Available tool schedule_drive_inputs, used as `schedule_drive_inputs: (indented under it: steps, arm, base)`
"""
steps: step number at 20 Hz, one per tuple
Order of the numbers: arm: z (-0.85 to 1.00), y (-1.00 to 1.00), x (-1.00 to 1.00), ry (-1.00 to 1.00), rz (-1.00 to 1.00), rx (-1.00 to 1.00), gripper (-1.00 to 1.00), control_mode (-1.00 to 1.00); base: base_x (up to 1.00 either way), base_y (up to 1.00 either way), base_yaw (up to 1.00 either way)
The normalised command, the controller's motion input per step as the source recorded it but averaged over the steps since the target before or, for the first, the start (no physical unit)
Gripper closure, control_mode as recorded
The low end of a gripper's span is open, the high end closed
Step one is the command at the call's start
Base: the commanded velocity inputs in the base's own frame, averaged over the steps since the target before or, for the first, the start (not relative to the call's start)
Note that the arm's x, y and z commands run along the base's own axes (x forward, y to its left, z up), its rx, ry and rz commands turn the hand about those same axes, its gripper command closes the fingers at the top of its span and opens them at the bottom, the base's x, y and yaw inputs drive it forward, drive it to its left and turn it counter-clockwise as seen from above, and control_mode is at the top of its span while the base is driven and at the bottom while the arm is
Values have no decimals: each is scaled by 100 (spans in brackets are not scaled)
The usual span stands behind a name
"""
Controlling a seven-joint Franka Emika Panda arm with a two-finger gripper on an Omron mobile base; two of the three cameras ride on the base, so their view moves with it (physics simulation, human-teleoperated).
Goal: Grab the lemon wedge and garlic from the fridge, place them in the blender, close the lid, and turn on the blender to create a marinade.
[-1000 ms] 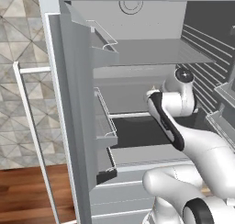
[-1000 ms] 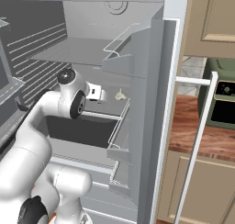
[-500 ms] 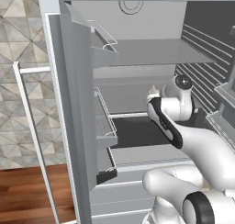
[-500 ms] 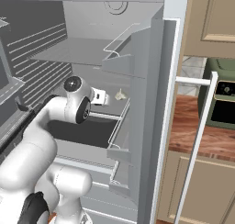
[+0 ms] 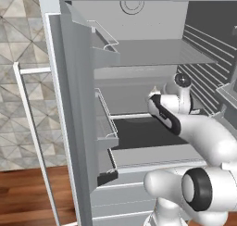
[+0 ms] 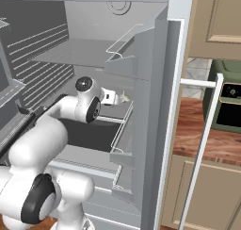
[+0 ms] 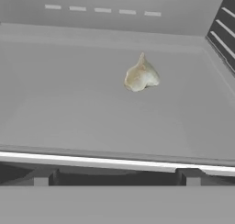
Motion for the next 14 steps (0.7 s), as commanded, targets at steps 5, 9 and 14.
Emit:
schedule_drive_inputs:
  steps: [5, 9, 14]
  arm:
    - [-14, -11, 31, 0, 0, 0, -100, -100]
    - [-19, 0, 36, 0, 0, 0, -100, -100]
    - [-18, -3, 41, 0, 0, 0, -100, -100]
  base:
    - [0, 0, 0]
    - [0, 0, 0]
    - [0, 0, 0]
